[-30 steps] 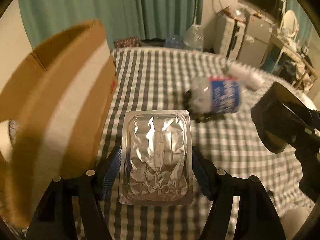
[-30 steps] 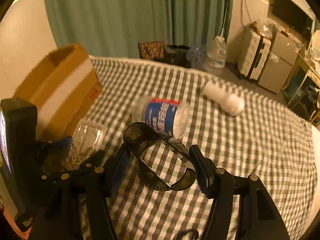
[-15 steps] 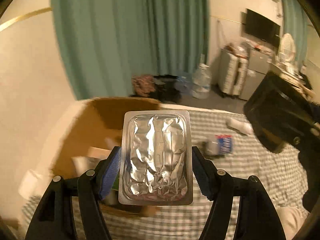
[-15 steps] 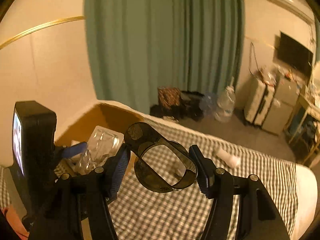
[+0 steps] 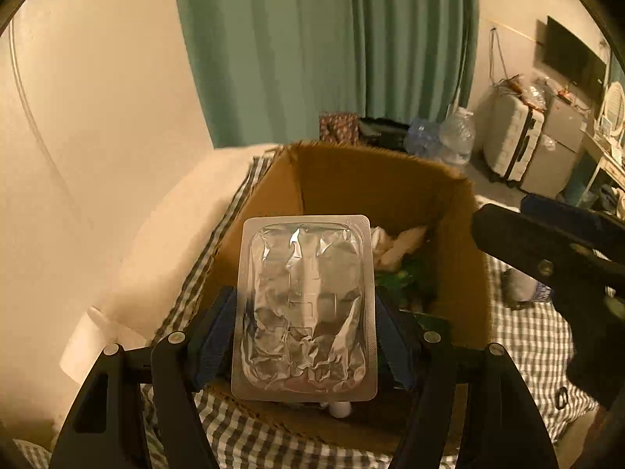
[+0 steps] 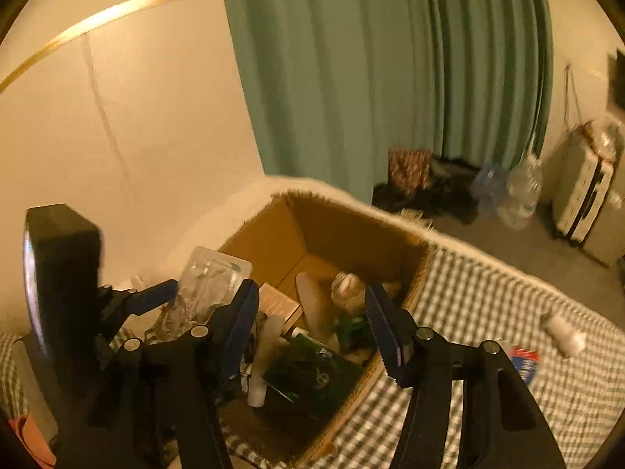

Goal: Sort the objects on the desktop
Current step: 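Carry the blister pack into the box with the left tool while the right tool drops the headband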

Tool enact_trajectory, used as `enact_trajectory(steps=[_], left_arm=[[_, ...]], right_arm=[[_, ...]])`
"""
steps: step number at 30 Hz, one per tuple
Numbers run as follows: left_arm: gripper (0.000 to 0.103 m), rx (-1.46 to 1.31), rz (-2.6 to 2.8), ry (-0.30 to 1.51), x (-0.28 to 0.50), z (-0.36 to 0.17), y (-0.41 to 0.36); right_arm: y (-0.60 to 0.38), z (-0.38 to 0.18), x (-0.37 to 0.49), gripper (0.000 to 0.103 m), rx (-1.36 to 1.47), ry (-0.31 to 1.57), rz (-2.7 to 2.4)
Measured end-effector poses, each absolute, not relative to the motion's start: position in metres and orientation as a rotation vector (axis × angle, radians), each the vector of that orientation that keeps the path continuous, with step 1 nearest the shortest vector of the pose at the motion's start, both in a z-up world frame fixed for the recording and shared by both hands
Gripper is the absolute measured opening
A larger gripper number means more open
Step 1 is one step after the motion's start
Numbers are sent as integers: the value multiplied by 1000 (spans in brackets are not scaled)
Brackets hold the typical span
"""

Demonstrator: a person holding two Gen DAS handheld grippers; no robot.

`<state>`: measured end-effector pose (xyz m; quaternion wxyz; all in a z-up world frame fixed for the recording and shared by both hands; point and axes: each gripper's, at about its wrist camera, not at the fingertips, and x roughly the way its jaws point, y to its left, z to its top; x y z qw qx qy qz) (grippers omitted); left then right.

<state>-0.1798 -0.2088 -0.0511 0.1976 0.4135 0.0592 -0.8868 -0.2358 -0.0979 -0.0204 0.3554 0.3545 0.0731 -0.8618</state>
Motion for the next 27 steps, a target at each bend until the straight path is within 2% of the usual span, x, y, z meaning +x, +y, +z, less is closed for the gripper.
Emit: enact_trajectory(steps=[4, 5, 6, 7, 8, 12, 18, 22, 27], left_arm=[[72, 1208, -2475, 173, -187, -69, -219], [76, 1221, -2477, 172, -189, -71, -220], [90, 1234, -2472, 166, -190, -74, -221], [95, 1235, -2454, 146, -192, -76, -219], [100, 1224, -2442, 123, -194, -77, -214], [100, 1213, -2431, 63, -188, -71, -205], [102, 1160, -2530, 85, -176, -42, -168], [103, 1133, -2632, 80, -174, -28, -120], [103, 1195, -2733, 128, -188, -37, -49]], right_arm=[[-106, -45, -257, 56, 973, 170, -2223], [-105, -47, -260, 58, 973, 155, -2232], [-101, -48, -263, 61, 974, 135, -2238], [-96, -49, -265, 70, 974, 110, -2244], [-89, -48, -267, 74, 972, 93, -2259], [-61, -47, -262, 75, 964, 82, -2342], [16, -27, -248, 79, 927, 42, -2491], [80, -15, -234, 84, 910, 16, -2602], [158, -24, -221, 84, 969, 5, -2721]])
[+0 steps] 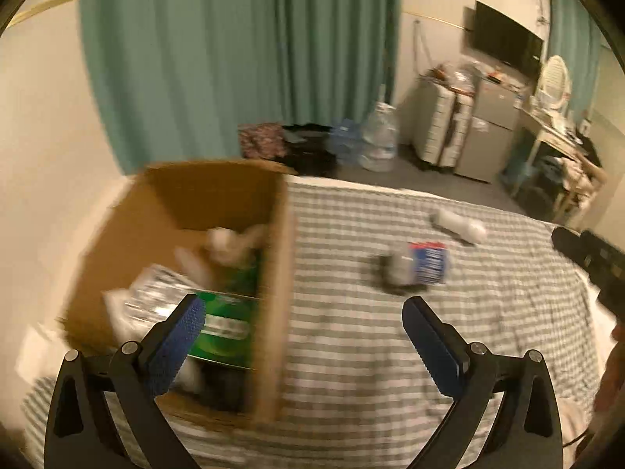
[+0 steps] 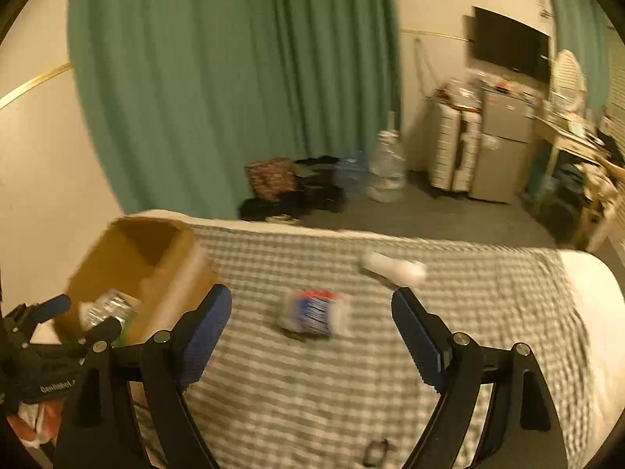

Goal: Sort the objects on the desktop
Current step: 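Carry the blister pack into the box with the left tool while the right tool drops the headband, then grasp the blue-labelled floss container with the left tool while the right tool grasps the white cylinder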

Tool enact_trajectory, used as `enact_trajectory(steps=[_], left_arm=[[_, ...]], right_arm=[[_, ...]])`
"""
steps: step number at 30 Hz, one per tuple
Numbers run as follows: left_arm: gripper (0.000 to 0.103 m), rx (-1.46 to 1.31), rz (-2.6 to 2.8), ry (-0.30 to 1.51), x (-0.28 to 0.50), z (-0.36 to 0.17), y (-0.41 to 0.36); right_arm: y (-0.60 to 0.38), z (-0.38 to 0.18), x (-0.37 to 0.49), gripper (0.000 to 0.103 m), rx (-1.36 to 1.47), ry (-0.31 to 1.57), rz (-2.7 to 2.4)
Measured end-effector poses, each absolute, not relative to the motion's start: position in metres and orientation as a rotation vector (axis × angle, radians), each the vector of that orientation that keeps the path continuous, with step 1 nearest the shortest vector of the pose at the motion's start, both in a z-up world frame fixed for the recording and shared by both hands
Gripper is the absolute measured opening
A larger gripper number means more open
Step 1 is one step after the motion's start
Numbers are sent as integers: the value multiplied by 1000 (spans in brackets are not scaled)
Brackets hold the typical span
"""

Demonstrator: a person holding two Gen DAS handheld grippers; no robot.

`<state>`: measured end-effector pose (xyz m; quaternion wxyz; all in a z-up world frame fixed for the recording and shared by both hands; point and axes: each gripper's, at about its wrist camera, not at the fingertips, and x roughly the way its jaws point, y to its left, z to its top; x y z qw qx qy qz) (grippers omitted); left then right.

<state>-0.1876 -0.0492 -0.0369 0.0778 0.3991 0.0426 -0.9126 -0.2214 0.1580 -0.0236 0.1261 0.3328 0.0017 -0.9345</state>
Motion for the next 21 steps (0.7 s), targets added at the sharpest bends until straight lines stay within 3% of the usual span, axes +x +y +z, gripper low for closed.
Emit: enact_trajectory(steps=[5, 13, 21], left_arm=[[103, 1311, -2766, 161, -213, -64, 8], [103, 1403, -2751, 55, -274, -104, 58], [103, 1485, -2702, 74, -348, -153, 72]], right_arm=[[218, -49, -220, 85, 1052, -57, -2762], [273, -100, -251, 86, 1165, -195, -2735], [272, -123, -304, 86, 1141, -106, -2703]])
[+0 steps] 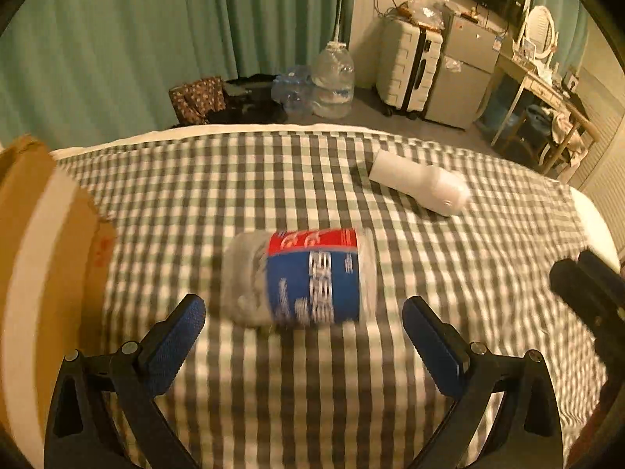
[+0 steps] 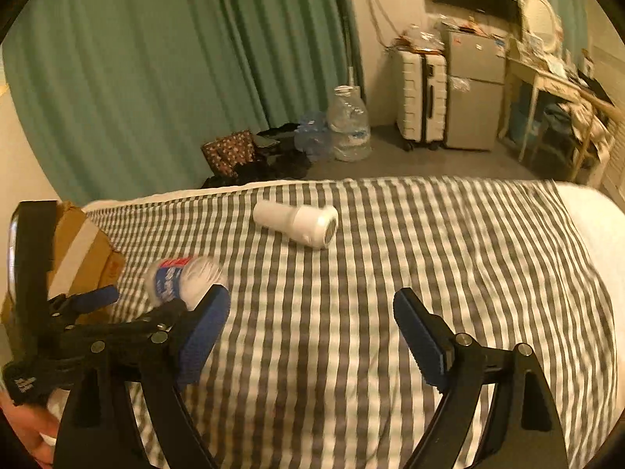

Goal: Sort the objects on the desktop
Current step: 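Grasp the blue-labelled floss container with the left tool while the right tool grasps the white cylinder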

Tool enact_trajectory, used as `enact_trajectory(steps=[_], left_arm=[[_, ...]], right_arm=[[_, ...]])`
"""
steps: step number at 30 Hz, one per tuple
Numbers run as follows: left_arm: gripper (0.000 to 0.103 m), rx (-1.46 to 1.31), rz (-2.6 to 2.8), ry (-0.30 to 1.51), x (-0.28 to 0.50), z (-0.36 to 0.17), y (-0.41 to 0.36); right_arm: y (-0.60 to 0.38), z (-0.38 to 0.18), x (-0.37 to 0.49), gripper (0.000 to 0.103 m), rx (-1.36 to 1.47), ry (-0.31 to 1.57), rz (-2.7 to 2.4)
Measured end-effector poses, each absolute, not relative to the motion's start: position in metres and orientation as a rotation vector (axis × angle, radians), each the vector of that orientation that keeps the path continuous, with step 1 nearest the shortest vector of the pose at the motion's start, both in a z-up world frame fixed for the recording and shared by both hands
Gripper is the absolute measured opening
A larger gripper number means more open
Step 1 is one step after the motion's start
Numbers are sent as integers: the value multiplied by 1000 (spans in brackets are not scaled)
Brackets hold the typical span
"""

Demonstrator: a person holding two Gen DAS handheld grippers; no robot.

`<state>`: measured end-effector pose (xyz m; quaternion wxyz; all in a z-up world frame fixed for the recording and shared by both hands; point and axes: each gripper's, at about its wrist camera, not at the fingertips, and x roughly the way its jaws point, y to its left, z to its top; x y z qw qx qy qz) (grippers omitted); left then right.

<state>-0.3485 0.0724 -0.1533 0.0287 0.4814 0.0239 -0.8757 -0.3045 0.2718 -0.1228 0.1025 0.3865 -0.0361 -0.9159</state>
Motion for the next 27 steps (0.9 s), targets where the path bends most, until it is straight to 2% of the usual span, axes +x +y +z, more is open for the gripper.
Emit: enact_trajectory(steps=[5, 6, 8, 13, 15, 18, 19, 22, 23, 27], left_arm=[[103, 1531, -2662, 8, -379, -178, 72], [100, 1525, -2656, 4, -382, -180, 71], [92, 1506, -2660, 38, -384, -181, 67], [92, 1495, -2674, 82, -383, -179, 56], [92, 1491, -2684, 99, -380, -176, 50], [92, 1492, -2680, 93, -371, -167, 37], [92, 1491, -2676, 91, -370, -164, 35], [92, 1453, -2670, 91, -358, -149, 22], [92, 1441, -2671, 91, -353, -143, 17], [92, 1396, -2671, 81, -335, -118, 6]], right_arm=[[250, -136, -359, 86, 1128, 84, -2647], [245, -140, -370, 86, 1123, 135, -2639], [235, -153, -394, 86, 1140, 244, -2620], [212, -185, -440, 85, 1226, 407, -2543], [201, -193, -447, 74, 1247, 482, -2522], [187, -200, -445, 67, 1282, 609, -2515], [185, -201, -442, 60, 1288, 632, -2515], [184, -196, -425, 55, 1327, 626, -2531], [185, -193, -418, 44, 1325, 601, -2542], [186, -178, -384, 44, 1333, 549, -2594]])
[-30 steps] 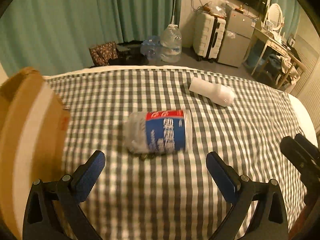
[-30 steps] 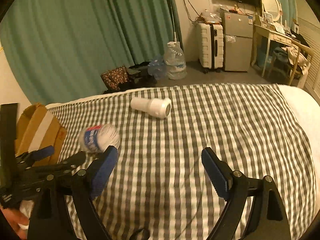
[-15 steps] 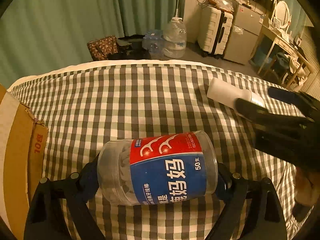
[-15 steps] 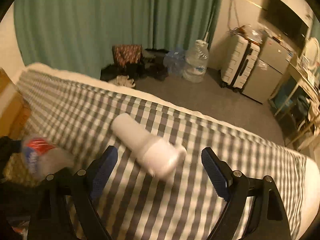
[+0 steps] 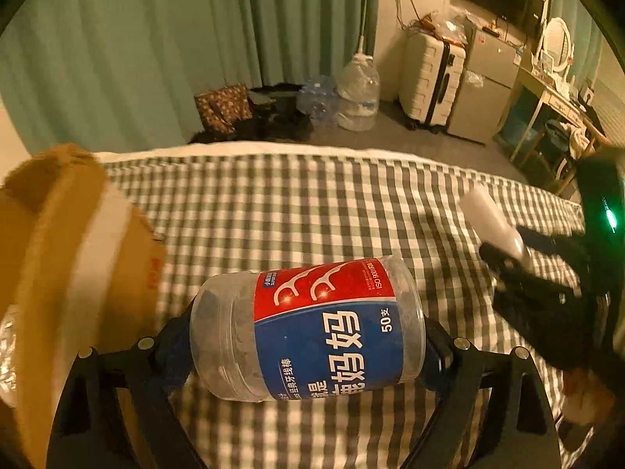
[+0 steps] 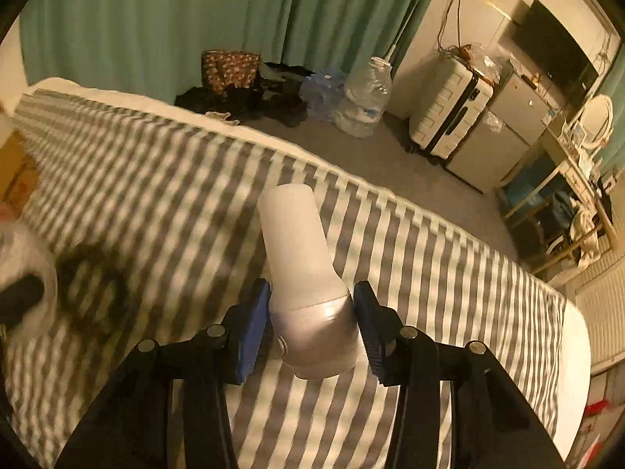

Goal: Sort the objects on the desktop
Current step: 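Grasp the blue-labelled floss container with the left tool while the right tool grasps the white cylinder, then carry the floss container into the box with the left tool while the right tool drops the cylinder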

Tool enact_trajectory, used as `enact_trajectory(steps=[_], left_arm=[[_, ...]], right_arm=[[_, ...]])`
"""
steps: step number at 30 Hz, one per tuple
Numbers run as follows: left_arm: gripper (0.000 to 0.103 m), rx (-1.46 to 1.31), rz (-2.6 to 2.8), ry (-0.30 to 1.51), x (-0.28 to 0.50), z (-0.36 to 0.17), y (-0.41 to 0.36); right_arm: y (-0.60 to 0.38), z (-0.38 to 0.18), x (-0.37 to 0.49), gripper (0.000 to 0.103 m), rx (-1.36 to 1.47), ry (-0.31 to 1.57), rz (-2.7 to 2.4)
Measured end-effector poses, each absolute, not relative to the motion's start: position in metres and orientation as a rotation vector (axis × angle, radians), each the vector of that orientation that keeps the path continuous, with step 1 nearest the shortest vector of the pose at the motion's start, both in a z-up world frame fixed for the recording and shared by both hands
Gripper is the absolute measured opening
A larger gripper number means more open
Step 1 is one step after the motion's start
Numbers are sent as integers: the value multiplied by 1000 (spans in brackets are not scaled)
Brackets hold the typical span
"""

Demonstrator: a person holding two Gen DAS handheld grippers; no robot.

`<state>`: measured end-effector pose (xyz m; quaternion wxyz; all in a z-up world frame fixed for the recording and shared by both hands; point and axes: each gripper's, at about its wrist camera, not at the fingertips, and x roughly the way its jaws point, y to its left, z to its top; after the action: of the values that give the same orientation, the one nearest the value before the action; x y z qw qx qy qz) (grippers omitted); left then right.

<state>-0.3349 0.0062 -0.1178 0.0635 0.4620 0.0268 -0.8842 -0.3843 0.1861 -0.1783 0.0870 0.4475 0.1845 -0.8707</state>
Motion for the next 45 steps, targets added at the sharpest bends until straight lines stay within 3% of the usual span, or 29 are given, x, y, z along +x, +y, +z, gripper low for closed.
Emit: enact_trajectory(steps=[5, 15, 24, 34, 45], left_arm=[[92, 1323, -2686, 72, -302, -80, 2], [92, 1144, -2722, 60, -236, 10, 5], [89, 995, -2782, 66, -193, 79, -16], [89, 995, -2673, 200, -171, 59, -110], [89, 1115, -2438, 245, -177, -23, -219]], right_arm=[[185, -143, -326, 44, 1241, 439, -2648], [180, -24, -228, 44, 1000, 360, -2710], [155, 51, -165, 44, 833, 322, -2727], [58, 59, -144, 44, 813, 345, -2563], [-69, -6, -193, 44, 955, 389, -2321]])
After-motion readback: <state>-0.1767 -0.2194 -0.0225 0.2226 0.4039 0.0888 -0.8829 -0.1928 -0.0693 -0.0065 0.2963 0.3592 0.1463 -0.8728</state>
